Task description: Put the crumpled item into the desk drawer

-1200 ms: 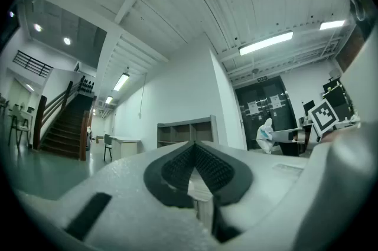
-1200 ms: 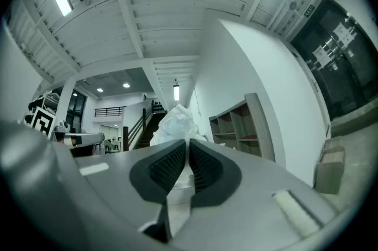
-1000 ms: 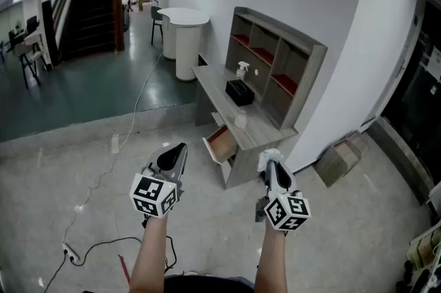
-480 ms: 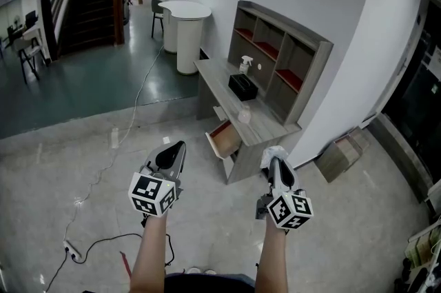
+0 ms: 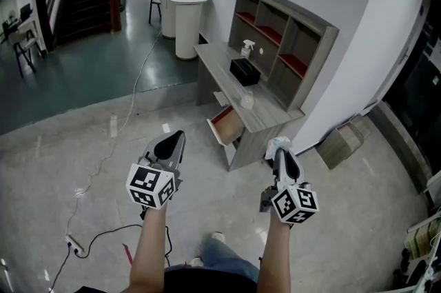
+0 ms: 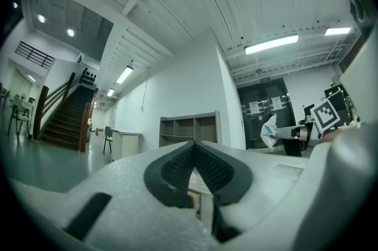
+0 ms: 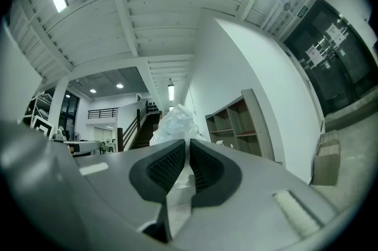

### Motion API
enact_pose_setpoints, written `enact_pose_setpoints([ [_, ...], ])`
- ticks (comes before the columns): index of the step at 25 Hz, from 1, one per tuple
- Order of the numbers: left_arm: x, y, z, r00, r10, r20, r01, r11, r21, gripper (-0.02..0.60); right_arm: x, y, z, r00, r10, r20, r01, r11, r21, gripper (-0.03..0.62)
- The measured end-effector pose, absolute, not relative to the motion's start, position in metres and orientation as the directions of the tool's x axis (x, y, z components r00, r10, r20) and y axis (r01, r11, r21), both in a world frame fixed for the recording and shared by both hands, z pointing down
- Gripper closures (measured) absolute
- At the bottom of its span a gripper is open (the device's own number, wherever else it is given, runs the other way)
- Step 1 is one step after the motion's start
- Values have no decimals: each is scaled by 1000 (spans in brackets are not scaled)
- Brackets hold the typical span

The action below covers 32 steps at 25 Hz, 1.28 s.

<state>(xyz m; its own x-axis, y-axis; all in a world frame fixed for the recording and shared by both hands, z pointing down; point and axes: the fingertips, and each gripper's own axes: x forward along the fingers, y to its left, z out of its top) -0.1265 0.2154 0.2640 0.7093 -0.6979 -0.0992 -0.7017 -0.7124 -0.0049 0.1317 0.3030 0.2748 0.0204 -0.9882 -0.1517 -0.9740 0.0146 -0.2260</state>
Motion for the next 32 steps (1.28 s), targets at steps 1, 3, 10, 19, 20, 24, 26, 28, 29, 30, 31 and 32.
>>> enact_pose_setpoints([
  [1,-124,211,265,711,-697,-95,-700,-714,-4,578,134,299,276,24,-988,-150,-974,11,-228,557],
  [3,-120,202,268,715,-694,-90,-697,-717,-5,578,139,291,277,31,-988,-150,-973,5,-232,557],
  [10,-113,156,273,704,-706,-82,-709,-704,-24,578,152,234,279,15,-986,-169,-971,26,-238,557],
  [19,-101,66,291,672,-739,-50,-740,-672,-8,578,168,136,285,-18,-987,-160,-971,56,-234,557],
  [20,-97,54,293,669,-742,-45,-743,-670,-7,578,172,123,286,-21,-987,-158,-969,59,-238,557],
  [24,-84,0,301,651,-758,-32,-759,-651,0,578,188,64,293,-38,-989,-142,-970,70,-233,557],
  [26,-76,-30,306,643,-766,-22,-766,-643,5,578,197,32,297,-45,-990,-135,-970,76,-231,557],
  [28,-66,-59,312,637,-770,-5,-770,-637,13,578,207,-1,302,-51,-991,-121,-969,79,-233,557],
  [29,-60,-74,315,636,-772,4,-772,-635,17,578,213,-18,304,-55,-992,-113,-969,81,-235,557],
  [30,-55,-88,318,634,-773,12,-773,-634,19,578,217,-35,306,-59,-993,-105,-968,83,-236,557],
  [31,-50,-103,320,632,-774,19,-775,-632,21,578,222,-52,309,-63,-993,-97,-968,85,-238,557],
  [32,-45,-117,323,630,-776,26,-777,-629,24,578,226,-68,311,-68,-994,-89,-967,87,-239,557],
])
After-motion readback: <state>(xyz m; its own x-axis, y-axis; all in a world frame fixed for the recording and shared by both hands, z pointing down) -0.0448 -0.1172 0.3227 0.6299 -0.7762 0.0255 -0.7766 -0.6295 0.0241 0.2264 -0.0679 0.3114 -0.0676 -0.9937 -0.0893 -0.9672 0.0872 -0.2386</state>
